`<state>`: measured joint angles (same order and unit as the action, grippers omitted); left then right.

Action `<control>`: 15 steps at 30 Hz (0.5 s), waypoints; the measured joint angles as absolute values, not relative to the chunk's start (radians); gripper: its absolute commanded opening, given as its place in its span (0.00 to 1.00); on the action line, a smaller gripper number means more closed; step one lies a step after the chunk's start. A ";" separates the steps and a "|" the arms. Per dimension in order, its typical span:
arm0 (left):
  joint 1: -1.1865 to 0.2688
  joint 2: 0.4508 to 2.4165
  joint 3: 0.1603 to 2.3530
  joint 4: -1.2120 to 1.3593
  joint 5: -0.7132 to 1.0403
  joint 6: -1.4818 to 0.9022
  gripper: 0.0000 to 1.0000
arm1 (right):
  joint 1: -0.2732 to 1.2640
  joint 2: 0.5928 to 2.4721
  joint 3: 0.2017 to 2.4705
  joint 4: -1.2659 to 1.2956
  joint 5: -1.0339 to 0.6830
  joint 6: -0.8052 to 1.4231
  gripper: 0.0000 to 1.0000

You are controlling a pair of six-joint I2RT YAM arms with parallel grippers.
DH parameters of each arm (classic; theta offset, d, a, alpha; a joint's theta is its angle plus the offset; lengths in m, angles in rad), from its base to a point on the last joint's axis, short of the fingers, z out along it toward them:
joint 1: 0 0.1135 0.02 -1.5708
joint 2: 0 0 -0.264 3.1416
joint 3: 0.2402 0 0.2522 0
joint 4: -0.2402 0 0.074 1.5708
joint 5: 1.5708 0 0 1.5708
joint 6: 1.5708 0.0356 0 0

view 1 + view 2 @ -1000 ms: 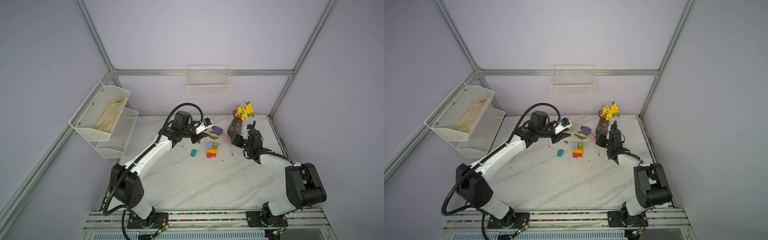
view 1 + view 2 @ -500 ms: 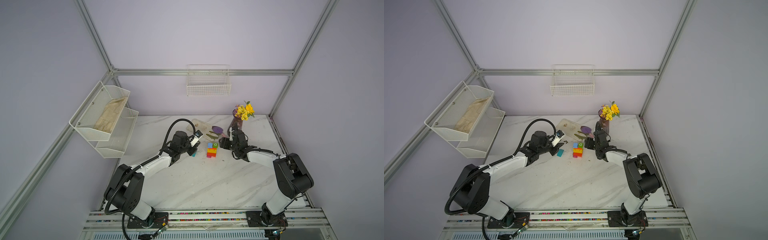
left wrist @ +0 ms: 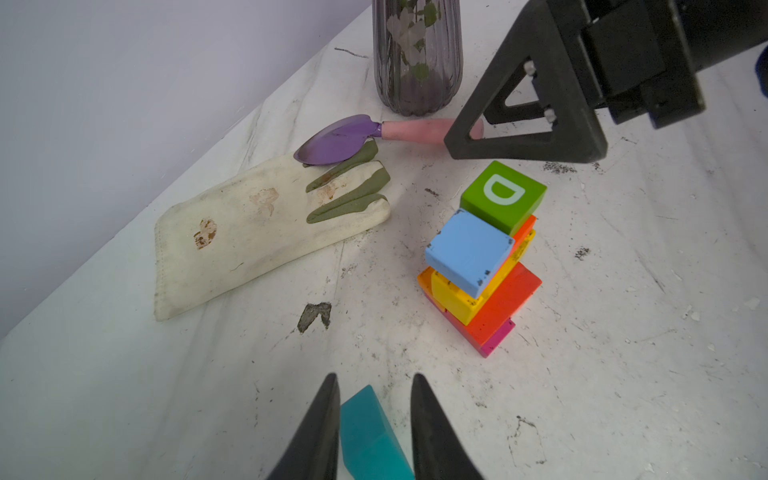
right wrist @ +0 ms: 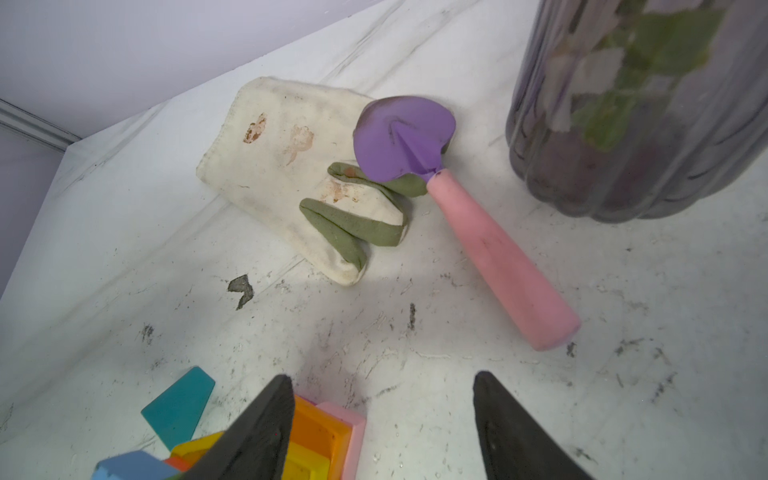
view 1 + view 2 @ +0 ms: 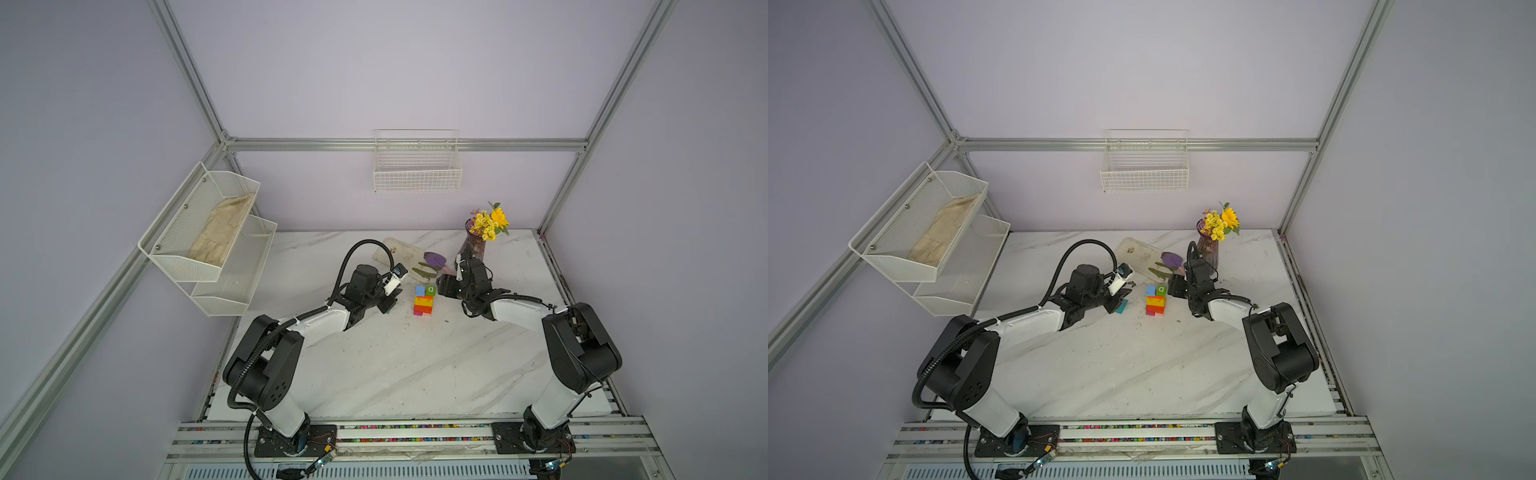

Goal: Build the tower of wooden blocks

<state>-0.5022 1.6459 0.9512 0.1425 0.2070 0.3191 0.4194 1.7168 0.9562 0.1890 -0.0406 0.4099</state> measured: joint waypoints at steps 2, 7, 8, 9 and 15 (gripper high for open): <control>-0.502 1.647 0.952 0.142 0.214 0.314 0.28 | 0.424 1.716 0.956 0.189 -0.040 0.410 0.71; -0.502 1.650 0.952 0.142 0.228 0.310 0.28 | 0.438 1.716 0.956 0.189 -0.040 0.410 0.71; -0.502 1.651 0.952 0.142 0.230 0.309 0.28 | 0.440 1.716 0.956 0.189 -0.040 0.410 0.71; -0.502 1.651 0.952 0.142 0.232 0.307 0.27 | 0.442 1.716 0.956 0.189 -0.040 0.410 0.71; -0.502 1.654 0.952 0.142 0.243 0.306 0.27 | 0.448 1.716 0.956 0.188 -0.035 0.410 0.71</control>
